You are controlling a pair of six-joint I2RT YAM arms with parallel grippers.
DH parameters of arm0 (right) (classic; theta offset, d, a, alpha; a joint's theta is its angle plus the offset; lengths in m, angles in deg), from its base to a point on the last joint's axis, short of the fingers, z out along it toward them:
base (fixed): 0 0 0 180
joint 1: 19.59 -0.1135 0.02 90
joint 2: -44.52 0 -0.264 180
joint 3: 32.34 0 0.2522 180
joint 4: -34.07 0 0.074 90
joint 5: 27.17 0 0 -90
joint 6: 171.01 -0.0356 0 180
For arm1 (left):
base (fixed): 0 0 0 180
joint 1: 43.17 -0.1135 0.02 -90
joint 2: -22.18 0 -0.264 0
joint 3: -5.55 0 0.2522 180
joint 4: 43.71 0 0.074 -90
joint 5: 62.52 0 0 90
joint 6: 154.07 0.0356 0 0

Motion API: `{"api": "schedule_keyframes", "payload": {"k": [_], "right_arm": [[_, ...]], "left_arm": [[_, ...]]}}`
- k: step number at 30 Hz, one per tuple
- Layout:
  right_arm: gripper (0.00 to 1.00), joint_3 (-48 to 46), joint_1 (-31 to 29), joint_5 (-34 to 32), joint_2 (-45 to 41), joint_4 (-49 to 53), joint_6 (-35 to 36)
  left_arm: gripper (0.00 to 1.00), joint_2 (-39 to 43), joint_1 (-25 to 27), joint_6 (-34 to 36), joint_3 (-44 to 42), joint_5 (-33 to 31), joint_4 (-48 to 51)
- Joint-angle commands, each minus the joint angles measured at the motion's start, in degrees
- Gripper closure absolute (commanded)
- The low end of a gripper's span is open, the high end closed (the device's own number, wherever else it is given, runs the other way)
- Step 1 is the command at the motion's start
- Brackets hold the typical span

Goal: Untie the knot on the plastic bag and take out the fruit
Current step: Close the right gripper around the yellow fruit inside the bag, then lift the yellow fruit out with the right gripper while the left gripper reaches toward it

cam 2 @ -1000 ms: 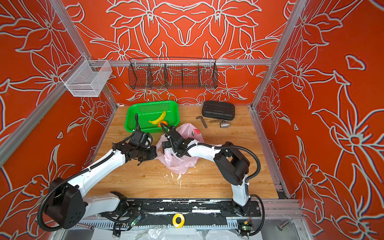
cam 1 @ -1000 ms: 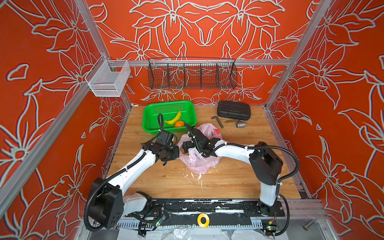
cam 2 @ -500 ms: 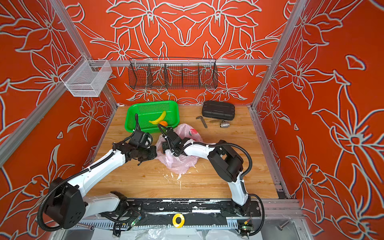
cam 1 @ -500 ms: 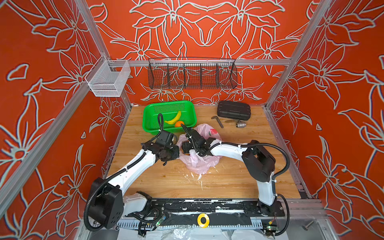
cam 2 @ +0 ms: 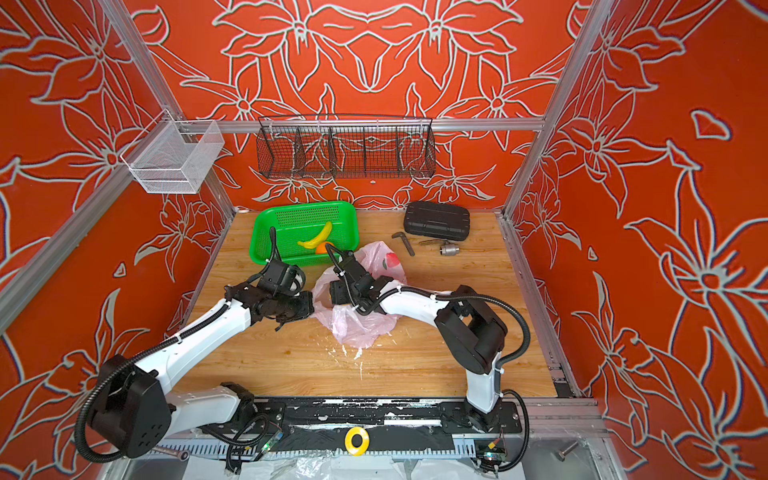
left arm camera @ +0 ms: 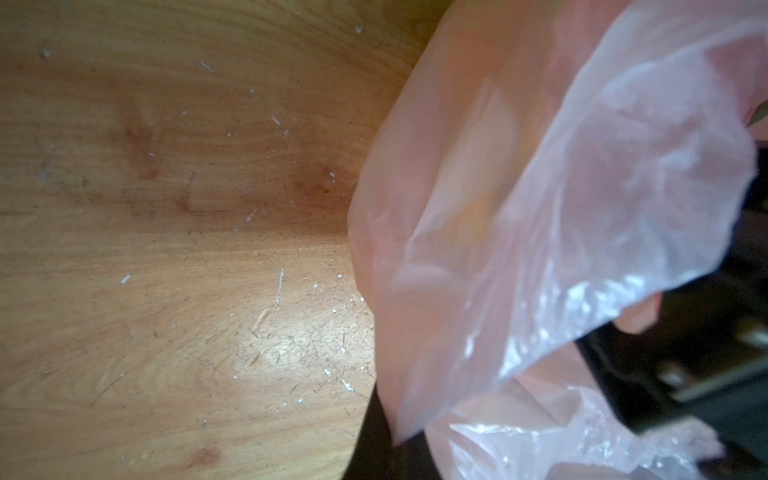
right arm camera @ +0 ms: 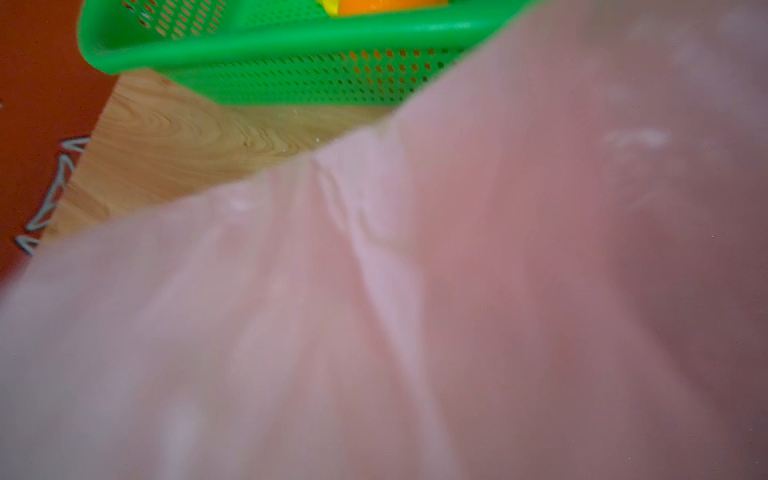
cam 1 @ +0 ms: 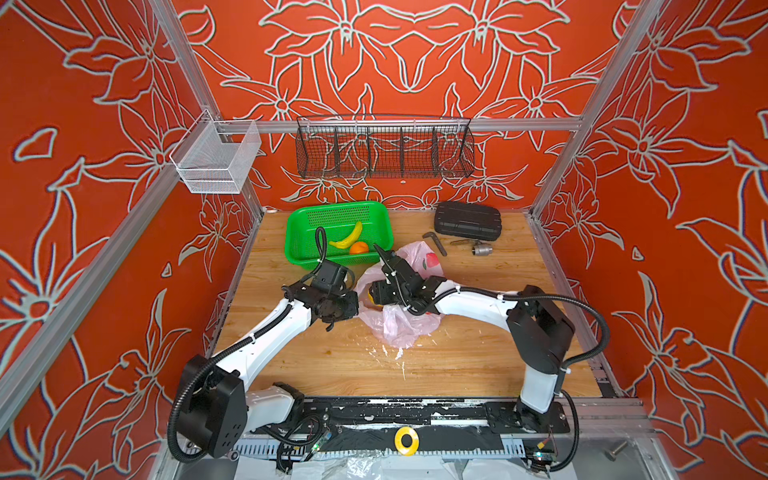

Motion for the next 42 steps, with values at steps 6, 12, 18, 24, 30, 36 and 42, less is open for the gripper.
{"api": "schedule_keyframes", "payload": {"k": [6, 12, 18, 24, 30, 36, 42], "right_arm": [[0.41, -6.1, 0.5, 5.8, -11.3, -5.9, -3.7], [0.42, -11.5, 0.5, 12.1, -17.0, -9.1, -6.7], [0.42, -14.1, 0.5, 12.1, -22.4, -9.5, -8.4], [0.41, -13.2, 1.9, 9.9, -27.4, -9.3, -9.8], [0.42, -9.6, 5.9, 13.5, -29.2, -9.0, -12.1], [0.42, -7.5, 13.0, 20.1, -29.1, -10.8, -17.1], [0.42, -5.7, 16.8, 24.8, -28.8, -11.0, -19.4]], "left_arm": [[1.00, 0.0, -0.3, -1.4, 0.2, 0.2, -0.3], [0.93, -0.4, -0.3, -1.9, 0.3, 0.4, -1.1], [0.65, 0.5, -0.3, -2.1, 0.5, 1.2, -2.2], [0.51, 4.9, -0.3, 1.5, 0.1, 3.7, -6.7], [0.46, 11.1, -0.3, 9.7, 2.5, 2.6, -11.4], [0.32, 16.8, -0.3, 22.1, 4.6, 7.0, -19.6], [0.14, 15.5, -0.2, 31.9, 8.1, 17.2, -27.1]]}}
